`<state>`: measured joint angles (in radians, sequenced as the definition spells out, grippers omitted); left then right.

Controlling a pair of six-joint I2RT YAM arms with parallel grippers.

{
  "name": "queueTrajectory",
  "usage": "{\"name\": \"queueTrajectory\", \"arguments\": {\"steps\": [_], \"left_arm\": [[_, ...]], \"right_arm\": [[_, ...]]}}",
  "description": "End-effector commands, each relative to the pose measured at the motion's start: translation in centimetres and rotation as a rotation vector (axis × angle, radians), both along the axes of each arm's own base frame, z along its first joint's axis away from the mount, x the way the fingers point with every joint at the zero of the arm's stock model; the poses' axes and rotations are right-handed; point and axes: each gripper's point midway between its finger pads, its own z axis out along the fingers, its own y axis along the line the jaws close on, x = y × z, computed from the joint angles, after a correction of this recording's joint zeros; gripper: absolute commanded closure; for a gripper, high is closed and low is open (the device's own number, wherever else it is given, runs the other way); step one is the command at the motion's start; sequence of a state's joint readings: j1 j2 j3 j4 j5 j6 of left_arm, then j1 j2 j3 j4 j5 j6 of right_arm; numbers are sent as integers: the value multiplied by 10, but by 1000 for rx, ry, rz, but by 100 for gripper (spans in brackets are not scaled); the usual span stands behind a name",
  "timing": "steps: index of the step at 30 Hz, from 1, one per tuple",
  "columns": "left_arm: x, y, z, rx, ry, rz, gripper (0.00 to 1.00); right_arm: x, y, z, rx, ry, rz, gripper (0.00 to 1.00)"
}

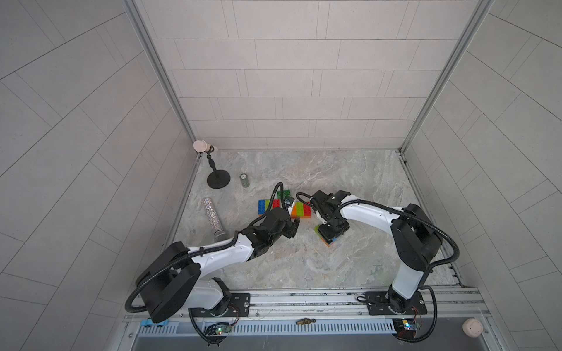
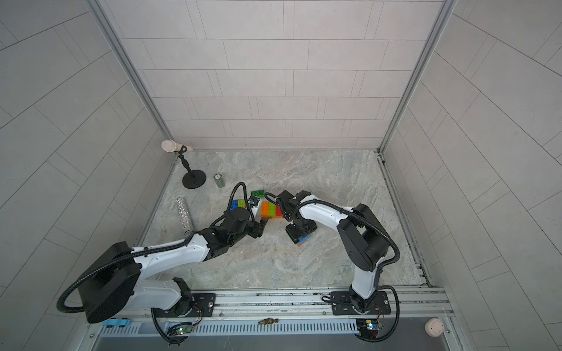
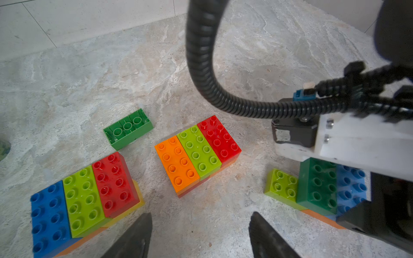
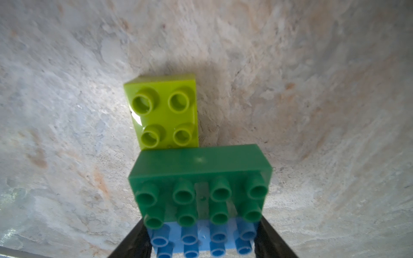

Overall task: Assemble a rectangle with lego
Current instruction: Assemble the lego brick with the lego brick.

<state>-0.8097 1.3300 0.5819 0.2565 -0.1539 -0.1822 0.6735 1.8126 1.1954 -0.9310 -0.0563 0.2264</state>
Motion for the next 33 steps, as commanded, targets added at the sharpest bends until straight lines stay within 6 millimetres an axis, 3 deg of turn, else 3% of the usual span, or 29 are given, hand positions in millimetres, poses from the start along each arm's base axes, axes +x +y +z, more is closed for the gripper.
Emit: {"name": "queueTrajectory", "arguments": {"steps": [1,7,11,12,16,22,28,31,33], "left_arm": [[2,2,11,-7,-32,0,27],[8,12,19,-26,-38,32,27],[18,27,24,-54,-33,74,26],[20,32,25,-61,-31,88,26],[31,47,27,-65,-1,138,25],[45,61,27,3,57,180,23],[75,72,31,83,162,206,22],[92,69,25,125,271,225,21],[101,57,20,131,348,208,21]], "right_arm": [[-11,-39,-55,-187,29,-53,100],[-25,-19,-28,-19,56,-67,100],[-41,-19,-12,2,97,-52,90],[-42,-18,-9,5,93,-54,84],[-33,-10,9,41,50,-72,47],[-23,3,33,109,26,-71,22],[-16,4,60,132,-5,-46,16],[3,-3,82,175,-75,-95,17],[20,-8,91,210,-121,-153,18]]}}
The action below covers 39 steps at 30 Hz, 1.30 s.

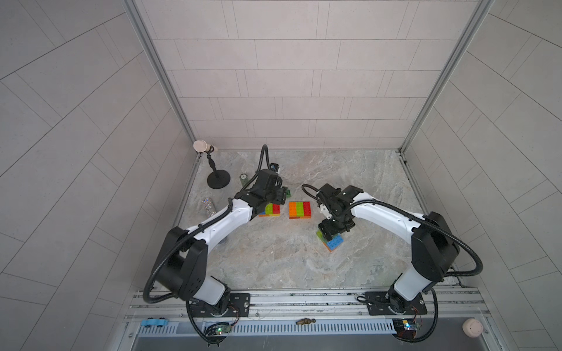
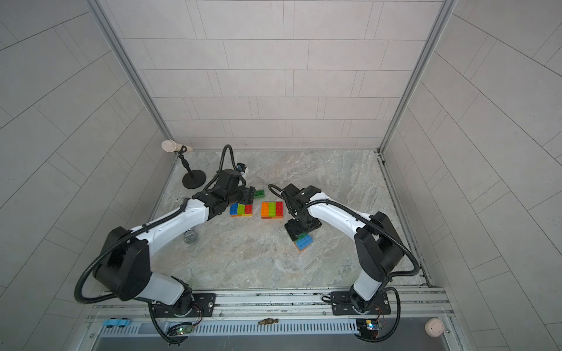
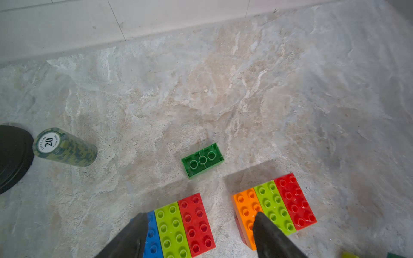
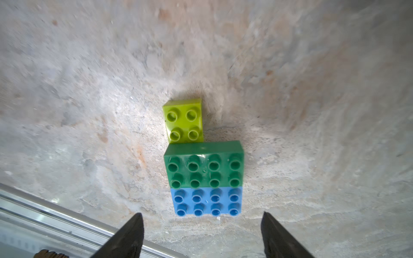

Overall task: Assemble a rectangle with lego
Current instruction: Assemble the lego brick with the lego brick, then pick up the lego brick from the center of the board.

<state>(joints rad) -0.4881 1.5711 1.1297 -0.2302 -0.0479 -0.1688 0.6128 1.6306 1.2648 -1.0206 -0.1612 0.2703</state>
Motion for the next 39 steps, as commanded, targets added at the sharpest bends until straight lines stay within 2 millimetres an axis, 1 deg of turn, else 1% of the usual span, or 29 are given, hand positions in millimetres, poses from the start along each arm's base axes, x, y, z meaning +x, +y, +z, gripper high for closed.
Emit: {"name": "queueTrajectory", "arguments": {"steps": [1,2,4,7,10,12,14,17,19,22,26,30,33,35,39], "left_arm": [[-8,-7,-33,48,239,-8,21],[-5,-11,-39,53,293,9,21],[4,-15,-48,88,340,48,21],[25,-12,-55,109,327,130,21],[41,-18,-62,110,342,167,21],[45,-20,-74,123,369,188,21],[47,-17,-84,151,390,212,21],[51,-14,-96,163,402,246,18],[56,-15,-102,157,408,268,15],[64,-19,-107,132,412,287,13],[69,-24,-118,110,427,294,13],[67,-22,-131,125,451,307,14],[65,-21,-138,130,465,310,18],[67,-22,-137,122,460,310,25],[72,-28,-128,86,441,291,46]], "right_arm": [[24,-16,25,47,-72,-93,19],[33,-17,27,69,-92,-128,20],[47,-16,32,102,-132,-174,22],[60,-11,33,134,-170,-209,22],[63,-9,27,138,-166,-217,24],[63,-9,25,137,-168,-216,24],[63,-11,23,137,-173,-218,24],[63,-11,18,140,-173,-222,25],[63,-9,13,145,-162,-222,25],[62,-8,8,144,-152,-219,26],[62,-7,4,143,-147,-215,27],[63,-7,2,143,-148,-216,27],[65,-6,2,143,-149,-216,27],[66,-6,2,143,-149,-214,28],[67,-6,3,144,-152,-217,28]]}}
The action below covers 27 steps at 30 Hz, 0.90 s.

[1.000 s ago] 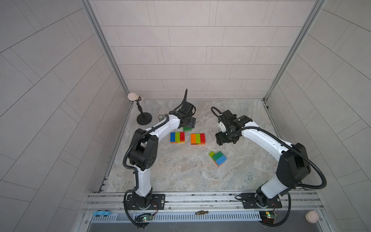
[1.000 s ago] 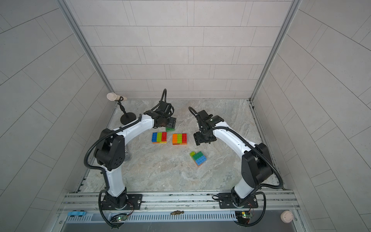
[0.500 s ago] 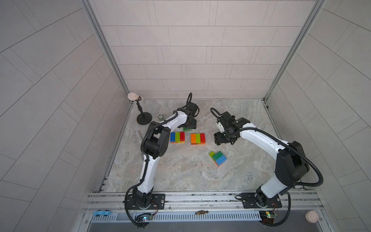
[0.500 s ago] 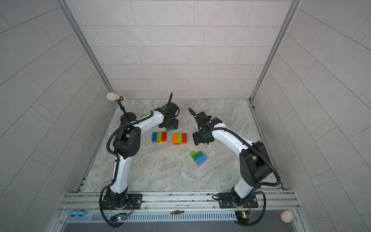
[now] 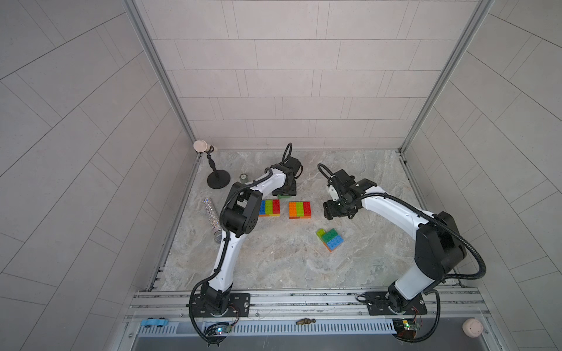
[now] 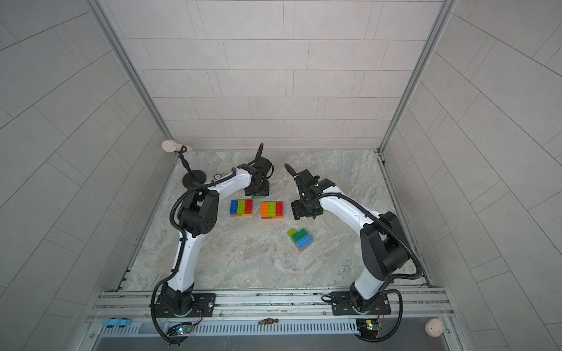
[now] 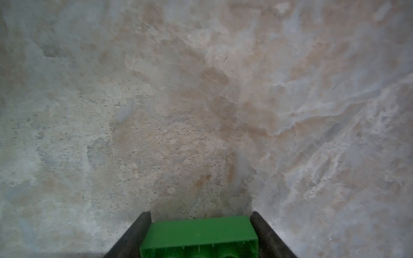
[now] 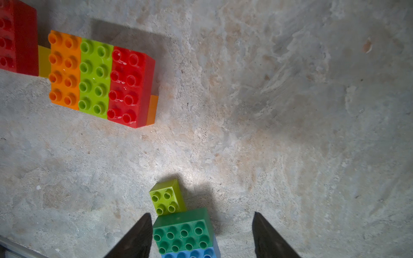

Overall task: Assemble a rectangle with lego
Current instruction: Pick up the lego brick from the center of the board.

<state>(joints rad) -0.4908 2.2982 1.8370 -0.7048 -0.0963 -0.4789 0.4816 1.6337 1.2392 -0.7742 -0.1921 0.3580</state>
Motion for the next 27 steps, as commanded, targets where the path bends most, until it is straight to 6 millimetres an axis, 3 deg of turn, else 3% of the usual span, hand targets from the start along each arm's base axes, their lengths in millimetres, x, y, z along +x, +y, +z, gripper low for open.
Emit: {"name": "queueTrajectory", "arguments": {"steps": [1,5,10,14,19,23,27], "left_arm": [[6,-3,11,-23,-21,4,50],[13,-12,40,-85,-63,-11,54],[14,-32,101,-267,-129,-21,54],[1,-64,154,-526,-135,-31,55],[-11,-88,216,-770,-166,-40,57],[-25,-101,252,-894,-165,-89,58],[-47,-109,271,-977,-140,-164,59]], "right_arm": [[2,0,0,-3,1,-9,28],[7,3,8,31,-30,-20,29],[28,11,38,138,-224,-18,28],[50,22,71,269,-450,-13,27],[68,40,104,403,-650,38,28],[79,52,132,483,-790,87,29],[83,57,156,536,-876,151,30]]}}
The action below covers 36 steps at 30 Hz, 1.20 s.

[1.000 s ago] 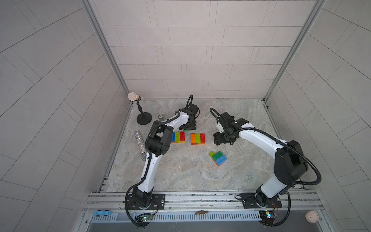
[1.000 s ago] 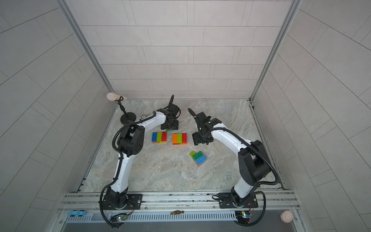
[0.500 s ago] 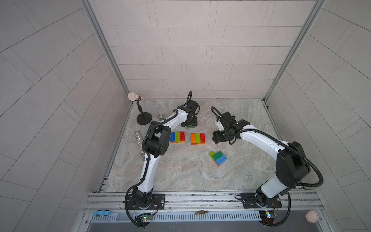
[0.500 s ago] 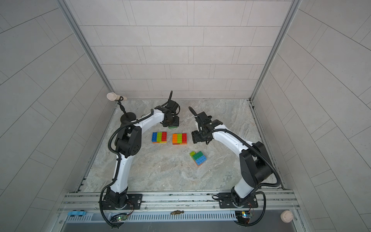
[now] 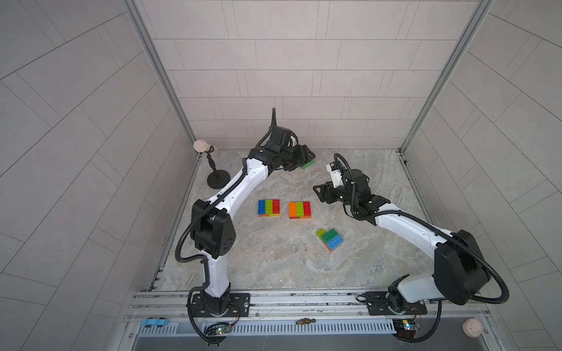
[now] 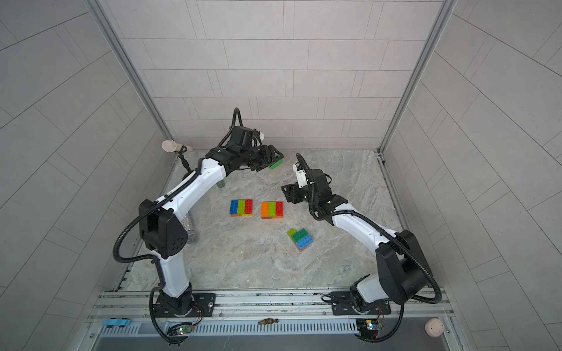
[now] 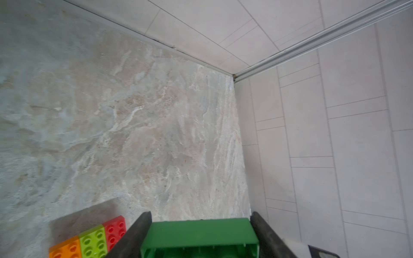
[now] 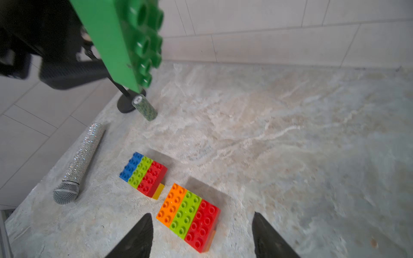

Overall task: Assemble a rectangle with lego
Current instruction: Pick up the lego brick from the center of the board, then place the lego brick at the center of the board.

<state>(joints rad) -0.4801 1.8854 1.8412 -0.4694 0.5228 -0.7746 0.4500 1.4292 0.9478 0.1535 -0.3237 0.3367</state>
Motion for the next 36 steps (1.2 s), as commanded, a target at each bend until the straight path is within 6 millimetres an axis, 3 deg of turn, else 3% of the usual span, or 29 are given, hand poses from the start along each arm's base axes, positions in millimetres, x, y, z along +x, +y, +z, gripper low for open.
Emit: {"name": "queueTrajectory", "arguments": {"steps": [1,11,22,29,32,36], "left_arm": [[-25,-13,13,-107,34,-94,60],[-58,-27,26,-230,23,-236,71],[-80,-33,17,-250,52,-322,73],[-82,-34,11,-262,63,-327,72],[-81,-34,10,-261,57,-319,66],[-79,-33,17,-273,26,-311,54]], "right_arm": [[7,12,49,72,-193,85,31],[-11,28,74,66,-305,247,32],[-17,34,92,113,-330,301,36],[-17,34,92,151,-292,288,53],[-14,30,87,154,-256,253,67],[-11,25,75,128,-207,207,76]]}}
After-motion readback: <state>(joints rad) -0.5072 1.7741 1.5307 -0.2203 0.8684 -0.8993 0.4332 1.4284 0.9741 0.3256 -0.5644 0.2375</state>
